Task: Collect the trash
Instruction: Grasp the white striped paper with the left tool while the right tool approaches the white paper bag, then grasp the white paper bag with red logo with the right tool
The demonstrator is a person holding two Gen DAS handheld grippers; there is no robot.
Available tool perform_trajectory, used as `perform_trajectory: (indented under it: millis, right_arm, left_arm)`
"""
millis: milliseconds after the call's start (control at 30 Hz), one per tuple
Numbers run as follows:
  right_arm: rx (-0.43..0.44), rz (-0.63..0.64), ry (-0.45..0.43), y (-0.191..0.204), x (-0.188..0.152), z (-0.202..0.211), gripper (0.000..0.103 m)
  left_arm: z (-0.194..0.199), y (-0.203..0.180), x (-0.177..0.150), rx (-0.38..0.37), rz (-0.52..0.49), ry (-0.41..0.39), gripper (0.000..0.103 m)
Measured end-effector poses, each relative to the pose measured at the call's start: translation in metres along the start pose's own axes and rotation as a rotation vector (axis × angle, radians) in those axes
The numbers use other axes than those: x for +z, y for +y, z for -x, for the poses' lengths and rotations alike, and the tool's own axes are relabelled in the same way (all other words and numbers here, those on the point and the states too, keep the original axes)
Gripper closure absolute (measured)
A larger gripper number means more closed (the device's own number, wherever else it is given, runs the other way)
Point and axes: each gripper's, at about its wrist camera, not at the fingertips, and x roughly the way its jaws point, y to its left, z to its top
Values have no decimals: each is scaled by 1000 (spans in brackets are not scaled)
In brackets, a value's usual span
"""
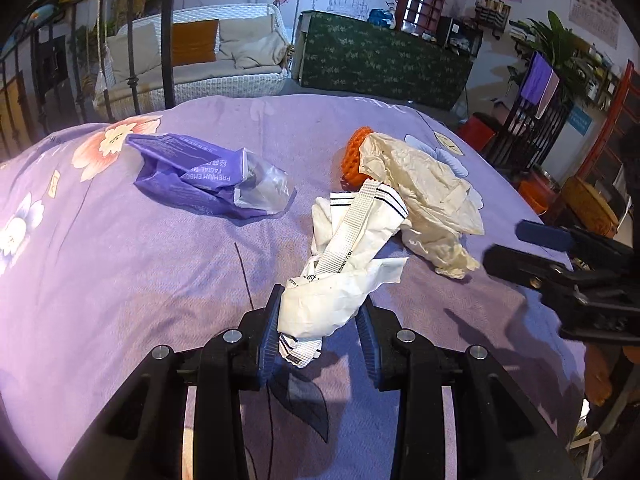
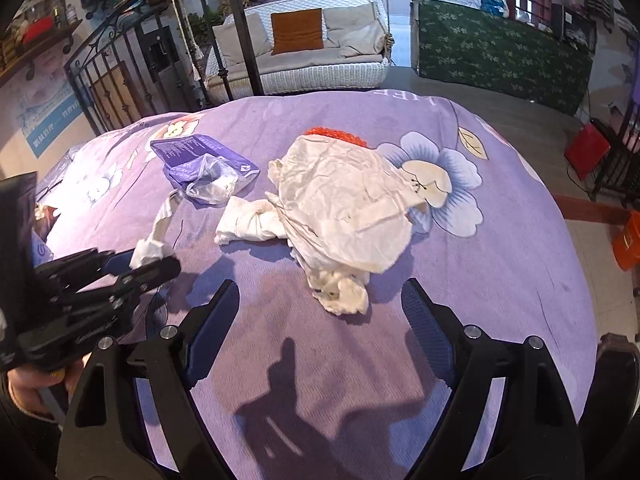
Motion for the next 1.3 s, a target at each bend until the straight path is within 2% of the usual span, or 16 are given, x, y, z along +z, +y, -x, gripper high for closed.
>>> perform_trajectory:
  millis: [133,200,433,500,600,900,1300]
  right_arm:
    - [-20,47,12,9,9,-16,24]
    - [-48,85,18,14,13,-25,31]
    - [-168,217,39,23,21,-54,47]
    - [-180,224,50,22,22,-61,67]
    - [-172,213,38,22,20,-60,85]
    - [-146,150,-33,13,14,-20,93]
    - [-126,-12,-94,-20,-12,51,96]
  left_arm:
    - [1,0,-6,-2,7,2,69]
    - [2,1,-9,-9,15,7,69]
    - [6,5,-17,-31,41,17,68]
    - [7,5,-19,-32,46,14,68]
    - [10,5,-23,-44,57,15,68]
    - [14,-1,-29,-59,67,10,68]
    - [31,-24,-33,-88,56,-28,68]
